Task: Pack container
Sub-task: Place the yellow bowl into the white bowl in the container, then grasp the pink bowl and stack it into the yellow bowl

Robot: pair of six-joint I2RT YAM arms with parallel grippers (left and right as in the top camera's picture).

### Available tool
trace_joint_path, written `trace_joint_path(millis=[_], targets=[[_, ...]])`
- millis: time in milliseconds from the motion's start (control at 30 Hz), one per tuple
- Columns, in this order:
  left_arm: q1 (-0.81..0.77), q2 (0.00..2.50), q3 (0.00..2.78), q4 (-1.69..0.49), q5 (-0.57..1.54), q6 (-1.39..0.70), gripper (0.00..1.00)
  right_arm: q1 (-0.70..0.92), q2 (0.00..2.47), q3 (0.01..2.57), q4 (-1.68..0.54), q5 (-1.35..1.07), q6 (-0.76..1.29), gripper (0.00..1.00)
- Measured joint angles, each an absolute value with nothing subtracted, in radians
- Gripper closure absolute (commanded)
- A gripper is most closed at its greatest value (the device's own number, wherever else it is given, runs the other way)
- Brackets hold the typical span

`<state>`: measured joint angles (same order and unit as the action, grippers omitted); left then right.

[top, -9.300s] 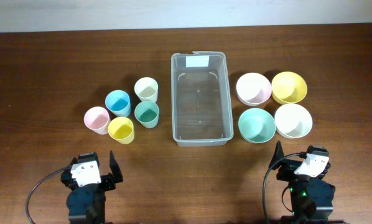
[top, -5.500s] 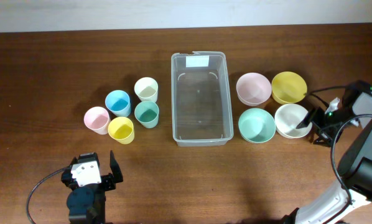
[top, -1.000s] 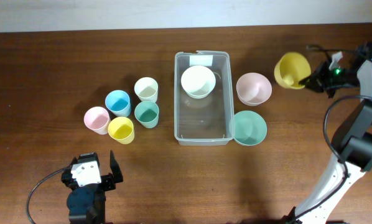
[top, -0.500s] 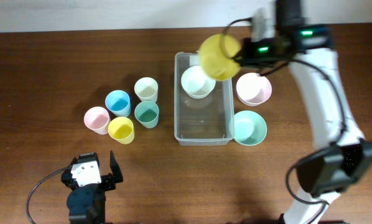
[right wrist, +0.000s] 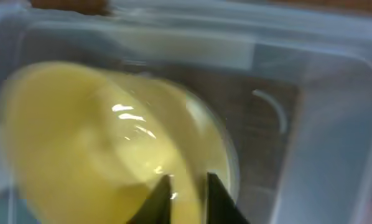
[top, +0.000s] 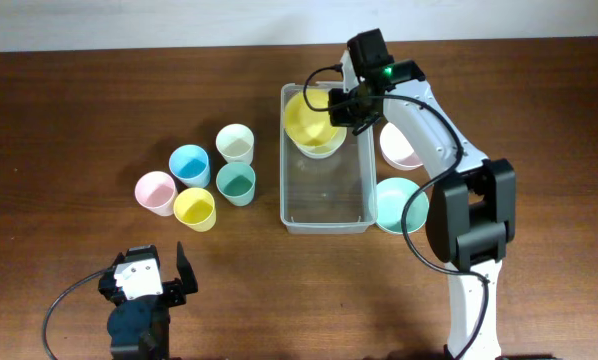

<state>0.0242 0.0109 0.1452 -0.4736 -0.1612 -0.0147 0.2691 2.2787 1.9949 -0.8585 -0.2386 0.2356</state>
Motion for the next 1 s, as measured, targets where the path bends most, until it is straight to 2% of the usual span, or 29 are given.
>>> trace_joint_path(millis=[33,367,667,900,1000], targets=[[0.024,0.011,0.145,-0.474,-0.161,-0.015,0.00,0.263,2.278,1.995,-0.857,-0.241,0.236,0.56],[0.024,0.011,0.145,-0.474,-0.161,-0.015,0.00,0.125,2.145,2.004,-1.097,-0.297,0.201,0.50],[0.024,0.011,0.145,-0.474,-0.161,-0.015,0.00,-0.128,2.045,2.016,-1.197,-0.296,0.199,0.50],[0.024,0.011,0.145,-0.474,-0.161,-0.015,0.00,-0.149,2.107,1.892,-1.119,-0.277,0.199,0.50],[0.024,0.011,0.145,-0.474,-0.161,-0.015,0.00,-0.148,2.131,1.837,-1.074,-0.270,0.198,0.55]])
